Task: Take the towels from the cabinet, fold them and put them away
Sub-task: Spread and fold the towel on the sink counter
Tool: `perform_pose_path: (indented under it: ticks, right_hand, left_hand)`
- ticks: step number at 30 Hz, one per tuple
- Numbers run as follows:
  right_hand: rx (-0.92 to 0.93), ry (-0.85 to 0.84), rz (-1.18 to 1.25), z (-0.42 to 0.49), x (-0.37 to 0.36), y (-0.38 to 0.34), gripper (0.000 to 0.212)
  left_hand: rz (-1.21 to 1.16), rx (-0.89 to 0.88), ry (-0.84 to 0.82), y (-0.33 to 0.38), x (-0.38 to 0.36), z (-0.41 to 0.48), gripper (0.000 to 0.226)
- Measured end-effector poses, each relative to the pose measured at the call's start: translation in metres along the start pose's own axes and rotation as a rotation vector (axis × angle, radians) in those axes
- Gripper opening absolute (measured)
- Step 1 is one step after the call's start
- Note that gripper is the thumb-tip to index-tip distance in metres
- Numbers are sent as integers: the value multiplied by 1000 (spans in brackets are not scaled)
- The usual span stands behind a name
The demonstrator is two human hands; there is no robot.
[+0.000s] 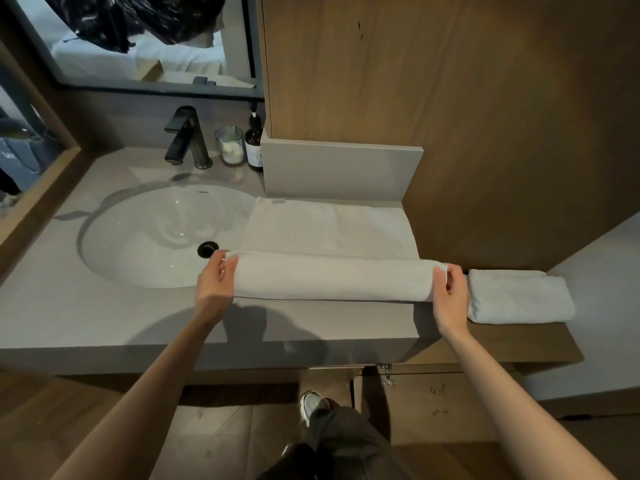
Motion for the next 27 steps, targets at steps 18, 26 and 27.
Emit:
perform_pose_path:
  ticks: [18, 26, 27]
  right_hand:
    - [68, -113, -548, 67, -40, 27, 21]
    - [84, -132, -726, 64, -38, 28, 16]
    - [66, -122, -730, 64, -39, 28, 18]
  left_hand:
    - [666, -28, -104, 1, -37, 60, 21]
    - [740, 7, -53, -9, -33, 52, 27]
    - [733, 40, -40, -8, -33, 50, 28]
Point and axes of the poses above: each hand's wrist, its own z-axis towards the middle knuckle, its own x-axis out of the back of the hand, y = z × x, the point moved 3 cm from there along z, towards the middle knuckle, and after that the axes turned 1 degree about -y, right-handed, at the moved point
